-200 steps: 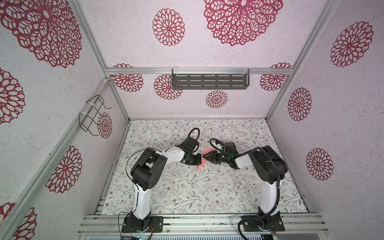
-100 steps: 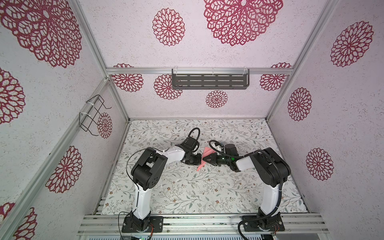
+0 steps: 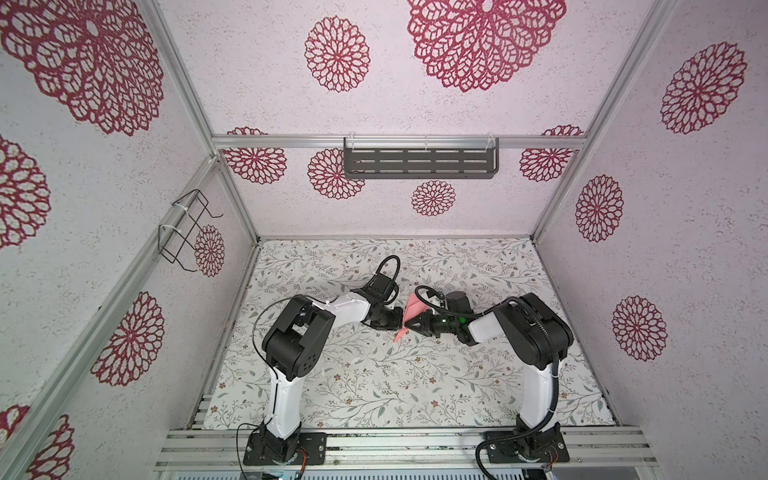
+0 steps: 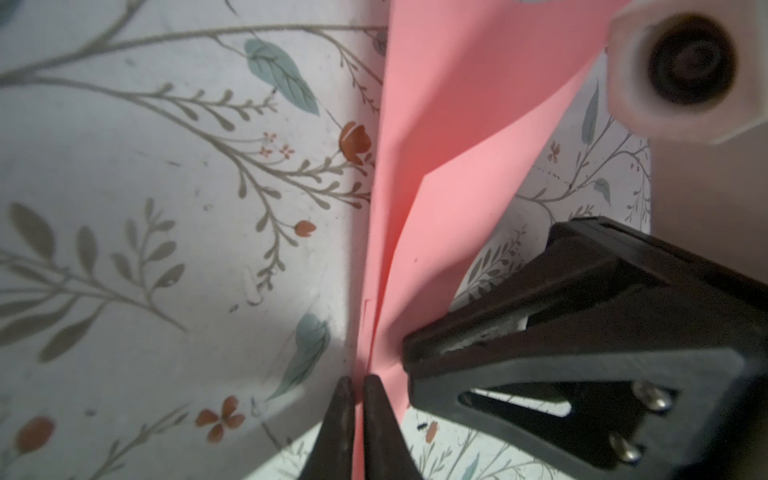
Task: Fold a paper plane with a square sheet of paper (pick it up from the middle)
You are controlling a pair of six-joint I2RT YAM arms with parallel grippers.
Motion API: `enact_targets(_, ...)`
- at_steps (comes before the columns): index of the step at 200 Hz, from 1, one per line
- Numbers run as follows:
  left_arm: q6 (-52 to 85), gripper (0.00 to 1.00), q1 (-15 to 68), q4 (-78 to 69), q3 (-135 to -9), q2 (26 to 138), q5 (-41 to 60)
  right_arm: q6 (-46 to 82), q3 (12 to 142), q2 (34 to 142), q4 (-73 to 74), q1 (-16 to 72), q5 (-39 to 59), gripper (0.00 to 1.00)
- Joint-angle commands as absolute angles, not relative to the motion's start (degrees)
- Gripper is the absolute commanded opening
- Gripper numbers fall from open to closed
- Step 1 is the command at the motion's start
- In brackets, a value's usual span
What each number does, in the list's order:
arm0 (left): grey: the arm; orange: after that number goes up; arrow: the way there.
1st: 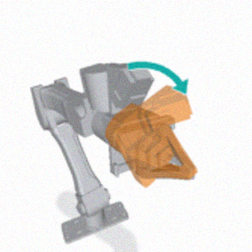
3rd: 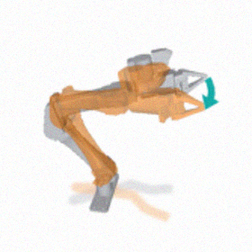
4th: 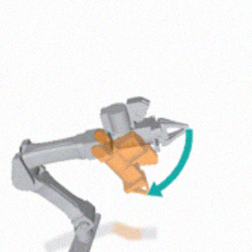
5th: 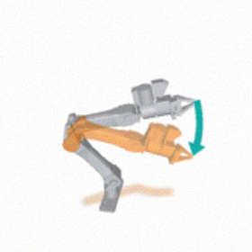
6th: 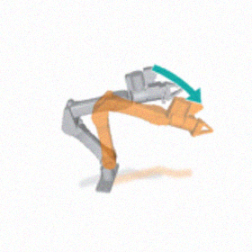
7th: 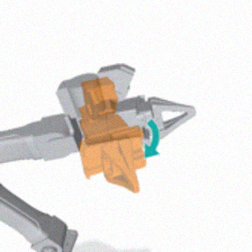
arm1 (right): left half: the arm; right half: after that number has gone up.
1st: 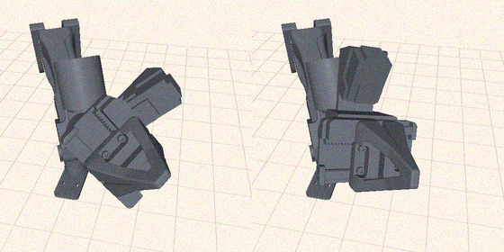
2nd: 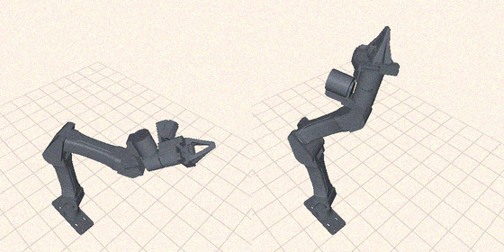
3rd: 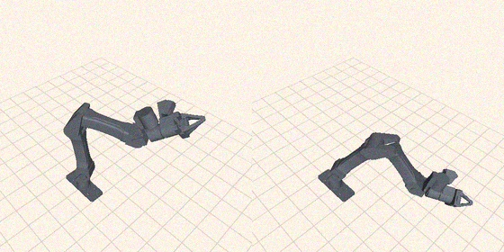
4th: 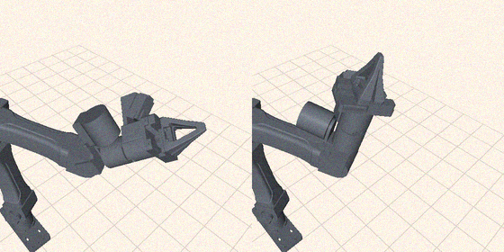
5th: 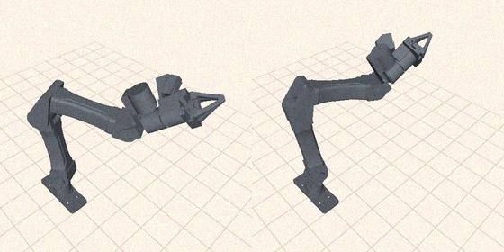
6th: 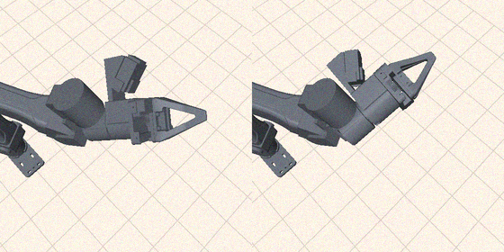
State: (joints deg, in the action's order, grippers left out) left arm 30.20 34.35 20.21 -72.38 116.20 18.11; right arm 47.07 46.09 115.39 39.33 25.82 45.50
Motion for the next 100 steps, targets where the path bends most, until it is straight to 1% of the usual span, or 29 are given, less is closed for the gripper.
enact_targets(1, 30.21, 0.11, 34.81, 24.04, -71.34, 116.27, 16.23, 44.77, 47.02, 116.71, 35.86, 26.09, 44.59, 0.15)
enact_targets(27, 30.55, 0.13, 34.55, 24.13, -71.33, 113.10, 16.57, 44.17, 47.18, 116.70, 33.89, 26.11, 43.60, 0.15)
enact_targets(36, 30.88, 0.14, 34.46, 24.09, -71.06, 109.98, 16.78, 44.21, 47.19, 116.54, 33.67, 26.12, 43.38, 0.15)
enact_targets(64, 32.65, 0.19, 34.19, 22.80, -69.04, 106.47, 18.19, 43.51, 47.97, 116.63, 31.73, 26.25, 42.90, 0.15)
enact_targets(80, 34.11, 0.22, 34.11, 21.68, -67.80, 105.48, 19.60, 43.02, 48.26, 116.70, 30.83, 26.35, 42.56, 0.15)
enact_targets(100, 35.78, 0.23, 34.12, 20.06, -66.14, 105.33, 20.98, 42.94, 48.43, 116.60, 30.59, 26.37, 42.45, 0.15)
